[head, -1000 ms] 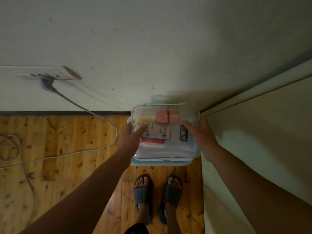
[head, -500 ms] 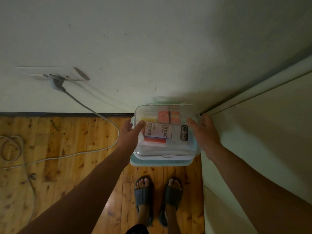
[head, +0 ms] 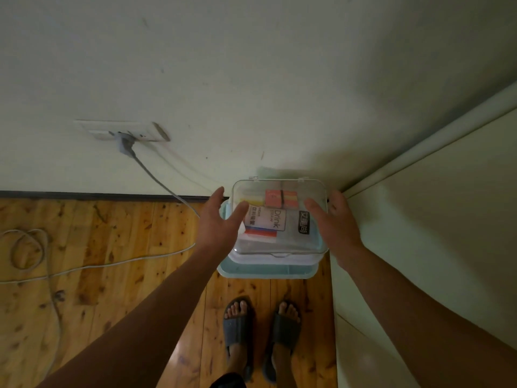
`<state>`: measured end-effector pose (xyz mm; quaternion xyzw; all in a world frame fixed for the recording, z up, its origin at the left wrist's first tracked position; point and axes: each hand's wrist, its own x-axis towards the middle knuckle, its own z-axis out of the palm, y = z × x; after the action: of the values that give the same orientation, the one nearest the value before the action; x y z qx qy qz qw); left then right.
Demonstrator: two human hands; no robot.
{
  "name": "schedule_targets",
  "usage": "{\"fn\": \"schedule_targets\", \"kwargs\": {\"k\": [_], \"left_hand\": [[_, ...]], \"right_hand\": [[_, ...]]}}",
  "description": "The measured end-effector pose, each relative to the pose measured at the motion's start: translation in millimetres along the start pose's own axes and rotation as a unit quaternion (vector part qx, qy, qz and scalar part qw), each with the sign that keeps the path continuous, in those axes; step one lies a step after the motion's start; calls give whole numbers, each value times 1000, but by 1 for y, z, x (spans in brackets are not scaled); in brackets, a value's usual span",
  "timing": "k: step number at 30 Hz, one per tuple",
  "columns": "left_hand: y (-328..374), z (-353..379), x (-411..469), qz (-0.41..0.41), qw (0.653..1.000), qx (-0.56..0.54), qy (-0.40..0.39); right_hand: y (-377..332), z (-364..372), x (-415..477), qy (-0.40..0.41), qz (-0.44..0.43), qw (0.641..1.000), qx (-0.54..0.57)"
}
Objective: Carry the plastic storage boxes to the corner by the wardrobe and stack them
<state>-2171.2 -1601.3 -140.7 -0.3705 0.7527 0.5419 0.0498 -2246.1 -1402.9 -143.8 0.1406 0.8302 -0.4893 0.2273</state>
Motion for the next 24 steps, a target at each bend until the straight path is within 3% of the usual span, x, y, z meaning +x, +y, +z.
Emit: {"fn": "schedule_targets", "kwargs": {"k": [16, 21, 24], "left_hand": [[96, -63, -56, 69, 997, -42, -12], [127, -88, -72, 104, 994, 2, -42], [145, -103, -82, 147, 984, 88, -57]], "right_hand": [[-97, -22, -84, 8, -68, 998, -14], [-132, -31, -112, 16, -94, 995, -18], [-153, -36, -127, 18, -110, 993, -35]]}}
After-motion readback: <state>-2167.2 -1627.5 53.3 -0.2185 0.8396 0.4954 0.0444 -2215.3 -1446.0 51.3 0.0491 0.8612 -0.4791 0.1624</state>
